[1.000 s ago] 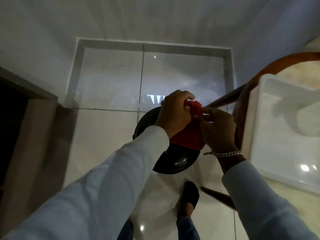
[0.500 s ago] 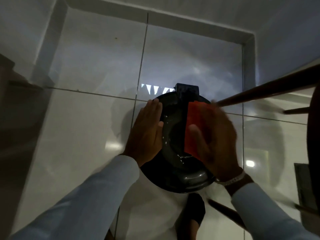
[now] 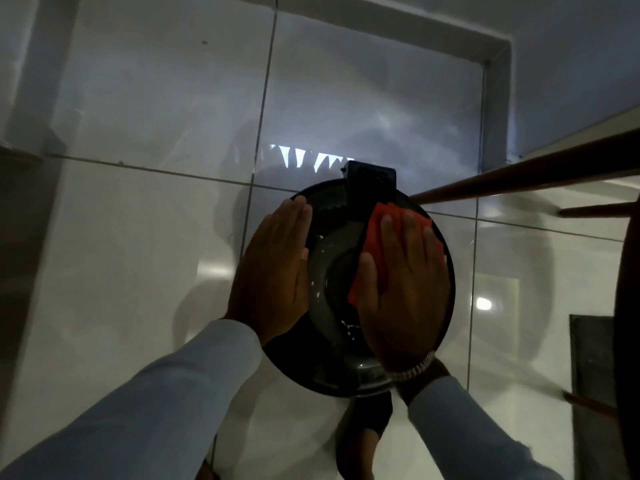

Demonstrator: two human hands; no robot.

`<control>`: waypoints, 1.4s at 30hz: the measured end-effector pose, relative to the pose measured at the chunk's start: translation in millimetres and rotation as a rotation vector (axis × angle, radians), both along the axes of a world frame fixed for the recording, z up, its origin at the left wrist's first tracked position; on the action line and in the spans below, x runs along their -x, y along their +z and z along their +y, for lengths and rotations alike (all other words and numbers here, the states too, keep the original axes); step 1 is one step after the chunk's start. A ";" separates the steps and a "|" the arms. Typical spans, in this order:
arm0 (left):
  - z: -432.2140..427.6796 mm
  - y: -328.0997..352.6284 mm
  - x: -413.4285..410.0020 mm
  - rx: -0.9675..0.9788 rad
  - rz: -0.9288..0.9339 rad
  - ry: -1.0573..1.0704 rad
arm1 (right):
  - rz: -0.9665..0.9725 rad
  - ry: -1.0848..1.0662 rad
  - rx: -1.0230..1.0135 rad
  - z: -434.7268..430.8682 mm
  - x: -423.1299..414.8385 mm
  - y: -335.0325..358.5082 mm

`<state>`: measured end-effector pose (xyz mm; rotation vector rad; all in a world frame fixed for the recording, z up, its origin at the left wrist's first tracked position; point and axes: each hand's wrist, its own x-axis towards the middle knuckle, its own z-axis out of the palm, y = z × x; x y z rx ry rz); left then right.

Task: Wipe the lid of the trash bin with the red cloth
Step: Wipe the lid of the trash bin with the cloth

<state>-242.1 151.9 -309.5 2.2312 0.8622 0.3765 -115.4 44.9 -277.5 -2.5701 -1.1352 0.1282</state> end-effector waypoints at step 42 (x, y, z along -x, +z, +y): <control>-5.0 7.9 -5.0 -0.044 0.048 0.018 | 0.075 -0.110 -0.157 -17.4 16.2 0.2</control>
